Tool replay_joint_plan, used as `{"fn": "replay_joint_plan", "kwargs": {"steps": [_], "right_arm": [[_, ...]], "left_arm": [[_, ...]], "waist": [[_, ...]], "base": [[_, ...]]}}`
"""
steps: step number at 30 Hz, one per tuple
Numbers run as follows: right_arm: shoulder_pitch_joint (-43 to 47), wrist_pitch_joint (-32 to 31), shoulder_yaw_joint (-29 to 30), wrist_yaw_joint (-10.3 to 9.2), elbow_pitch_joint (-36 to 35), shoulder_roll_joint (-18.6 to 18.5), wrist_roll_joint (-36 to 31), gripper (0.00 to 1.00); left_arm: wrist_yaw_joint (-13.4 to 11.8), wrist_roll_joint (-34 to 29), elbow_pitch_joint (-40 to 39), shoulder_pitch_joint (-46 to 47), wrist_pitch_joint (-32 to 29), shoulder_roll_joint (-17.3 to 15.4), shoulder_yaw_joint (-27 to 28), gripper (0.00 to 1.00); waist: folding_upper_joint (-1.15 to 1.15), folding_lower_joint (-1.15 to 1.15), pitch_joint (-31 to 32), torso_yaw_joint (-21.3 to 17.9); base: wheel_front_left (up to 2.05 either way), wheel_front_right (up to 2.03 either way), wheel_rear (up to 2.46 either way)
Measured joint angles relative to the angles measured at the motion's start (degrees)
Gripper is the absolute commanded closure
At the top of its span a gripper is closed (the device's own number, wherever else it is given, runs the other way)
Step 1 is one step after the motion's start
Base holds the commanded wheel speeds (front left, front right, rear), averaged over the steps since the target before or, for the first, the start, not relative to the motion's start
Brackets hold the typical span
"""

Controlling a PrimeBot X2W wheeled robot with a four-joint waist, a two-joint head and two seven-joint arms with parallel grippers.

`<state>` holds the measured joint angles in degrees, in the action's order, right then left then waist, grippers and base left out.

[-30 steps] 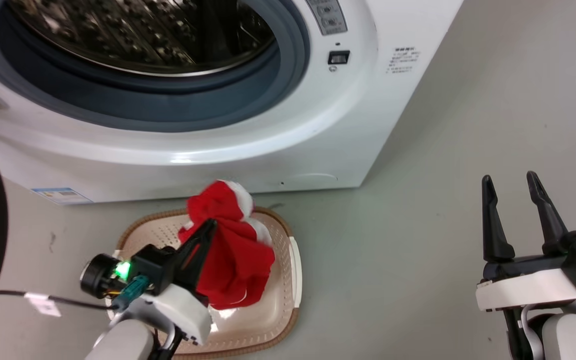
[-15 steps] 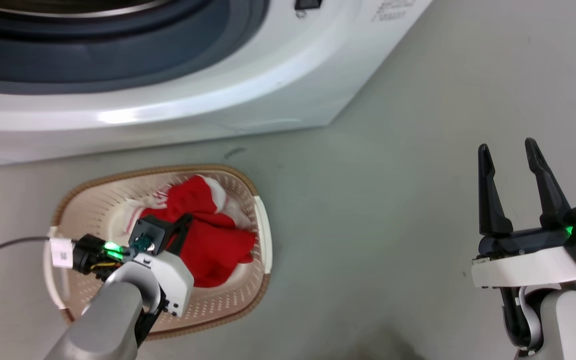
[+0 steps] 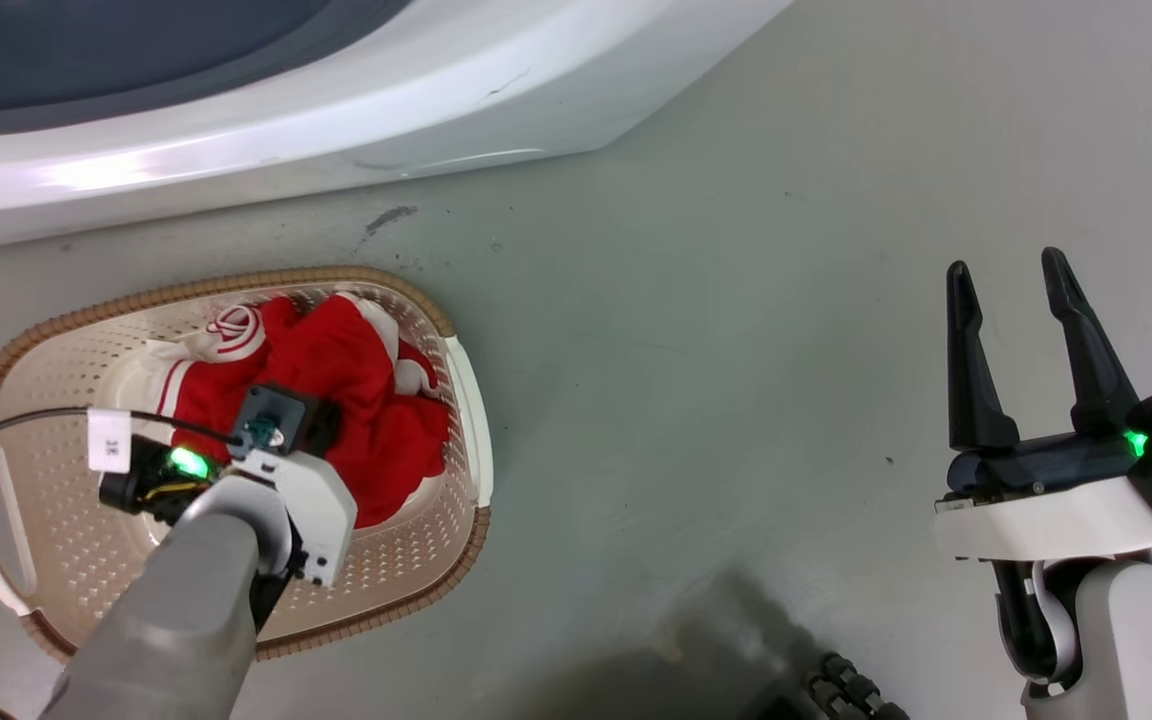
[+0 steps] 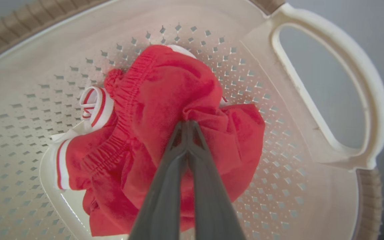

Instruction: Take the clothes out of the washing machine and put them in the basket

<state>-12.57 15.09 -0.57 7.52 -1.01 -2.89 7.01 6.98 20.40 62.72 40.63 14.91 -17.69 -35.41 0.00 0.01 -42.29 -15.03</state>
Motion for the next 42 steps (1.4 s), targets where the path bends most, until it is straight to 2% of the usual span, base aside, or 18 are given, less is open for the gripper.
{"fn": "replay_joint_plan", "kwargs": {"steps": [1, 2, 3, 8, 13, 25, 32, 42], "right_arm": [[0.0, 0.0, 0.0, -0.01, 0.0, 0.0, 0.0, 0.0], [-0.1, 0.0, 0.0, -0.01, 0.0, 0.0, 0.0, 0.0], [-0.2, 0.0, 0.0, -0.01, 0.0, 0.0, 0.1, 0.0], [-0.5, 0.0, 0.1, -0.01, 0.3, 0.0, 0.0, 0.0], [-0.6, 0.0, 0.8, -0.01, 0.8, 0.0, -0.4, 0.0], [0.3, 0.0, 3.6, 0.0, 2.7, 0.0, -2.2, 0.0], [2.3, 0.0, 5.4, -0.01, 3.8, 0.0, -4.0, 0.0], [6.6, 0.0, 5.8, -0.01, 4.0, 0.0, -5.5, 0.0]], "left_arm": [[0.0, 0.0, 0.5, 0.4, 0.0, 0.1, 0.1, 0.82], [0.0, 0.0, 0.3, 0.7, 0.0, 0.0, 0.4, 0.17], [-0.5, -0.1, 0.0, 1.2, 0.1, -0.1, 0.5, 0.0], [-1.0, -0.7, 0.1, 1.6, 0.2, 0.1, 1.0, 0.0], [-1.7, -0.6, -4.4, 0.4, 0.2, 0.0, 3.7, 0.0], [-2.8, -3.5, -22.5, -8.9, 0.2, 0.4, 13.8, 0.0], [-3.2, -6.2, -35.0, -14.8, 0.2, 2.5, 21.5, 0.0], [-2.1, -8.0, -47.7, -24.6, 0.2, 6.7, 30.9, 0.0]], "waist": [[0.0, 0.0, -0.3, -0.1], [0.0, 0.0, -0.5, -0.2], [0.0, 0.0, -0.7, -0.2], [0.0, 0.0, -0.4, 0.4], [0.0, 0.0, 1.3, 1.0], [0.0, -0.01, 11.5, 3.8], [0.0, -0.02, 18.8, 7.0], [0.0, -0.02, 28.8, 11.2]], "base": [[0.0, 0.0, 0.0], [0.0, 0.0, 0.0], [0.0, 0.0, 0.0], [0.0, 0.0, 0.0], [0.0, 0.0, 0.0], [0.0, 0.0, 0.0], [0.0, 0.0, 0.0], [0.0, 0.0, 0.0]]}}
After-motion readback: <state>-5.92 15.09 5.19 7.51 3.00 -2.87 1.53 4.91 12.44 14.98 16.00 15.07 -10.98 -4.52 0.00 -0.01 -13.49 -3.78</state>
